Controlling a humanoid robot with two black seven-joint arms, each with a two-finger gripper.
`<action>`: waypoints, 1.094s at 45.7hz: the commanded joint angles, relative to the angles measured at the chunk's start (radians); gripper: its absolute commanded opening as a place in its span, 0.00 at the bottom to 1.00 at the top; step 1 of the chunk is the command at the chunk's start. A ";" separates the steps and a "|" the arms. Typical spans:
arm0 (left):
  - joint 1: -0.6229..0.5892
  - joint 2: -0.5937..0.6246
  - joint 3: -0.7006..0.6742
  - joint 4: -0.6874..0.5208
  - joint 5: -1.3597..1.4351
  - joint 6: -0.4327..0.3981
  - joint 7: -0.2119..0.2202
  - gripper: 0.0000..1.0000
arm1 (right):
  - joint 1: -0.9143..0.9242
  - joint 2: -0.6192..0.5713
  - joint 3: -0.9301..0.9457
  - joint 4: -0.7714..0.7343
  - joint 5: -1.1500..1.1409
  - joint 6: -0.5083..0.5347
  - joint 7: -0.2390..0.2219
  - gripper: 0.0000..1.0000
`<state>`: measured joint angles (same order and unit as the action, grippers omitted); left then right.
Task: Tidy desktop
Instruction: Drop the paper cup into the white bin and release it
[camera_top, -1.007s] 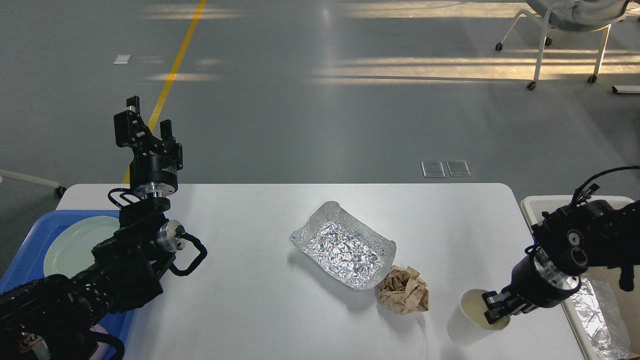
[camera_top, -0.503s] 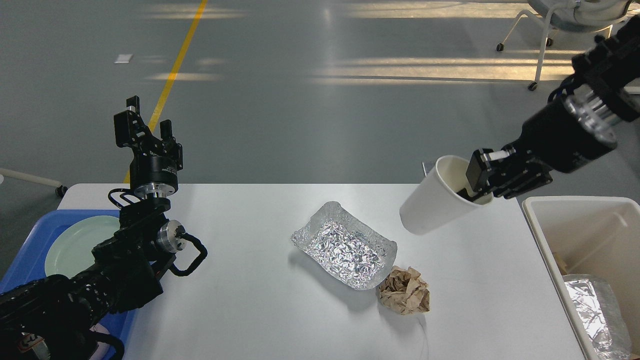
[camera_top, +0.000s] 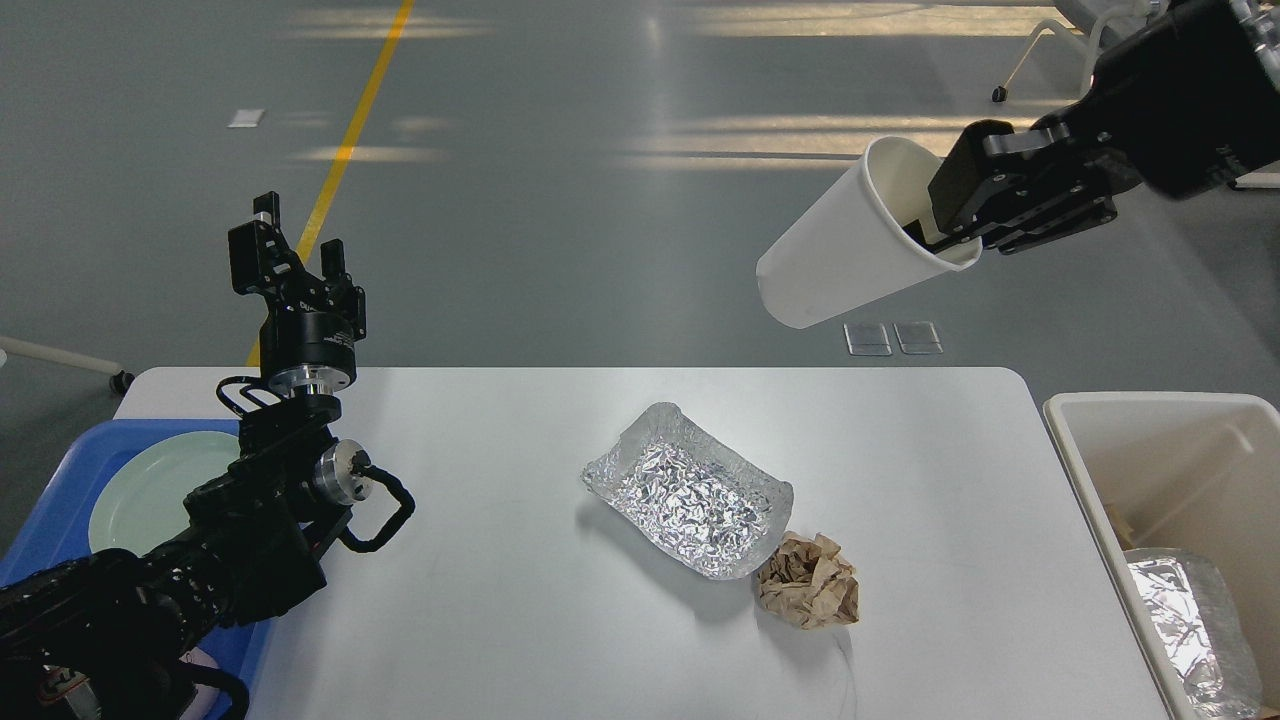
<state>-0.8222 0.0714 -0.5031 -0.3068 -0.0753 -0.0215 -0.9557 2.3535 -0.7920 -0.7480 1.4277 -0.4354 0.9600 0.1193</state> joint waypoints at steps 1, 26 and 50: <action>0.000 -0.001 0.000 0.000 0.000 0.000 0.000 0.96 | -0.152 0.022 -0.016 -0.133 -0.014 0.000 -0.003 0.00; 0.000 0.001 0.000 0.000 0.002 0.000 0.000 0.96 | -0.807 0.131 -0.057 -0.731 -0.216 -0.308 -0.001 0.00; 0.000 -0.001 0.000 0.000 0.000 0.000 0.000 0.96 | -1.089 0.183 -0.364 -0.955 -0.214 -0.696 0.003 0.06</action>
<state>-0.8222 0.0717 -0.5032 -0.3068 -0.0746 -0.0215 -0.9557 1.3096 -0.6172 -1.1051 0.4906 -0.6544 0.2973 0.1226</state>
